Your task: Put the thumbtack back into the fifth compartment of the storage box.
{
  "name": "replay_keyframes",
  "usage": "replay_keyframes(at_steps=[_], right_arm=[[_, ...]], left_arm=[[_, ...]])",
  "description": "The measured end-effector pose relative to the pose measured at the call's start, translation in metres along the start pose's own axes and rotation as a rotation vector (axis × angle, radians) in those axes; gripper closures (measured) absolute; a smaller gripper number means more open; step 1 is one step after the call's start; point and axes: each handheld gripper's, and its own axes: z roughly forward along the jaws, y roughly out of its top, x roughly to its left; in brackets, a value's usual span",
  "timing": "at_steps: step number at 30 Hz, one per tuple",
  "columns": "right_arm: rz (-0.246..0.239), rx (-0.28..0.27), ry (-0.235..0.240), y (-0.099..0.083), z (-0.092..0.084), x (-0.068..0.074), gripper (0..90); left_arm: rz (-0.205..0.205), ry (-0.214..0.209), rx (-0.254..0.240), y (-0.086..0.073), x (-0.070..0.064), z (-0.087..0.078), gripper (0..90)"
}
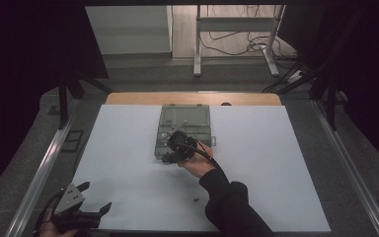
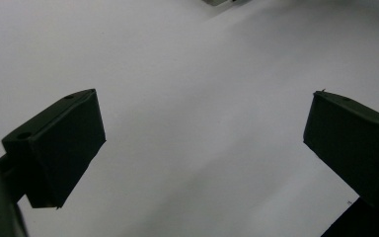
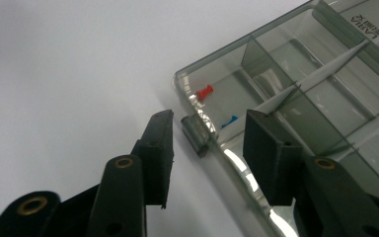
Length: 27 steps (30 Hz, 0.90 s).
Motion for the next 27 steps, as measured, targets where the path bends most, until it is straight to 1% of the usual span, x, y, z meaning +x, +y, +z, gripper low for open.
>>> replay_keyframes(at_steps=[3,7,11,12,15,22,27], right_arm=[[-0.013,0.001,-0.007,-0.006,-0.003,0.004,51.7],[-0.026,0.004,-0.003,-0.014,-0.007,0.008,48.4],[-0.055,-0.015,-0.006,-0.022,-0.012,0.011,45.9],[-0.052,-0.015,-0.011,-0.023,-0.014,0.012,45.2],[-0.065,-0.026,-0.010,-0.029,-0.018,0.015,43.3],[-0.073,-0.025,-0.005,-0.041,-0.024,0.021,35.8],[-0.054,-0.023,-0.003,-0.047,-0.028,0.020,30.9]], left_arm=[[-0.001,-0.001,-0.001,0.000,0.000,0.000,2.7],[-0.001,-0.001,0.000,0.000,0.000,0.000,2.7],[-0.002,-0.001,0.001,0.000,0.000,0.000,2.7],[-0.002,-0.001,0.000,0.000,0.000,0.000,2.7],[-0.003,-0.001,0.001,0.000,0.000,0.000,2.7],[-0.003,-0.001,0.002,0.000,0.000,0.000,2.6],[-0.003,-0.001,0.001,0.000,0.000,0.000,2.7]])
